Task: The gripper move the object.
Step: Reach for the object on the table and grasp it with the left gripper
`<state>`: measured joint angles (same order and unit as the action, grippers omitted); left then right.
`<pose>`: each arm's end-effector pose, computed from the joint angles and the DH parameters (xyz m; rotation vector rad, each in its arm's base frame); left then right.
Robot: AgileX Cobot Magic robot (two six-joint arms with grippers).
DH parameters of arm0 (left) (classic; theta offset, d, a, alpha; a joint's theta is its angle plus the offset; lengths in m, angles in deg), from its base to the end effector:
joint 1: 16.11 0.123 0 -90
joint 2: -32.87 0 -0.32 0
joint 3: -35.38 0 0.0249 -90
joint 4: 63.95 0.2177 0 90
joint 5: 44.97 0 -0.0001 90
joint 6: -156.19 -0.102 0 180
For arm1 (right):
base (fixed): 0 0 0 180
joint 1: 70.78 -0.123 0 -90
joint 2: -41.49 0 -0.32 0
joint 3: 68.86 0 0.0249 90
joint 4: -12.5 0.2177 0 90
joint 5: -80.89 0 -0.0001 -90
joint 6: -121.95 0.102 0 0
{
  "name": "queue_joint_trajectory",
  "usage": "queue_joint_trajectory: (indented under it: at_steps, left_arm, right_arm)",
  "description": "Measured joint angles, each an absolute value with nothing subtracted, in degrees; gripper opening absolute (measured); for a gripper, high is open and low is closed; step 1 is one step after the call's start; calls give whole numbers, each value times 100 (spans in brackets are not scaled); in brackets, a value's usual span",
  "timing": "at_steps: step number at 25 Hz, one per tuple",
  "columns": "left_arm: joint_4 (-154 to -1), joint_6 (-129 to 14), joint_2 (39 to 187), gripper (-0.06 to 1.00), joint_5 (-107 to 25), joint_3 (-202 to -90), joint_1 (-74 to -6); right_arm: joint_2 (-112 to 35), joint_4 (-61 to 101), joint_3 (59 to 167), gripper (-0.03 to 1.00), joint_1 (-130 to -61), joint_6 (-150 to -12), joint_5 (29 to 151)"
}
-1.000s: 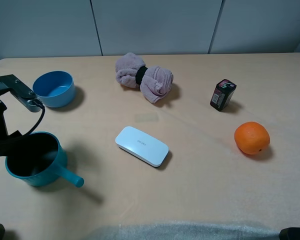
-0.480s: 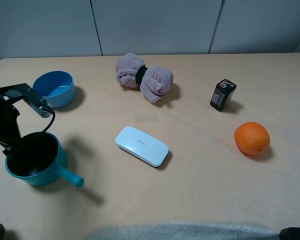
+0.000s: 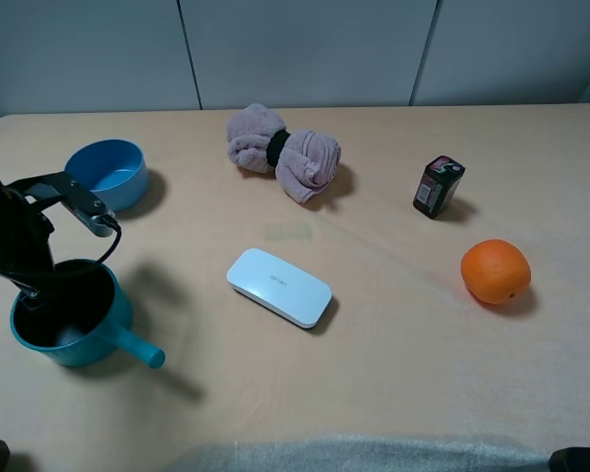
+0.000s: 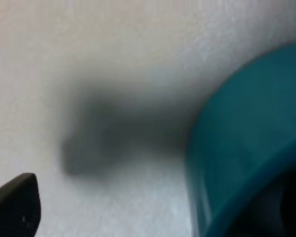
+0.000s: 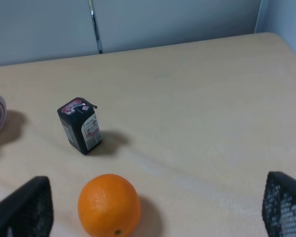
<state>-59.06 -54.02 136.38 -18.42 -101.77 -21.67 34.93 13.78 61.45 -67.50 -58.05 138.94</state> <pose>0.2280 -0.0183 0.1656 1.0359 2.8455 0.1034 -0.0576 0.0052 0.2592 0.0567 1.9939 -0.0104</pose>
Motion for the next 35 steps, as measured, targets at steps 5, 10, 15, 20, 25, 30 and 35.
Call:
queue_joint_trajectory:
  at_steps: [5,10,15,20,25,30,35]
  left_arm:
    - [-5911,-5325,13725,99,-1906,-10203,-2182]
    - [-5911,-5302,13725,99,-1909,-10225,-2182]
    - [-5911,-5303,13725,99,-1909,-10225,-2182]
    - [-5911,-5303,13725,97,-1909,-10225,-2182]
    - [-5911,-5303,13725,91,-1927,-10225,-2182]
    - [-5911,-5303,13725,82,-1927,-10225,-2182]
    - [-5911,-5303,13751,72,-1927,-10225,-2182]
  right_arm:
    - [3493,1378,6145,67,-6750,-5805,13894]
    - [3493,1378,6145,67,-6750,-5805,13894]
    - [3493,1378,6145,67,-6750,-5805,13894]
    - [3493,1378,6145,67,-6750,-5805,13894]
    - [3493,1378,6145,67,-6750,-5805,13894]
    - [3493,1378,6145,67,-6750,-5805,13894]
    - [3493,1378,6145,67,-6750,-5805,13894]
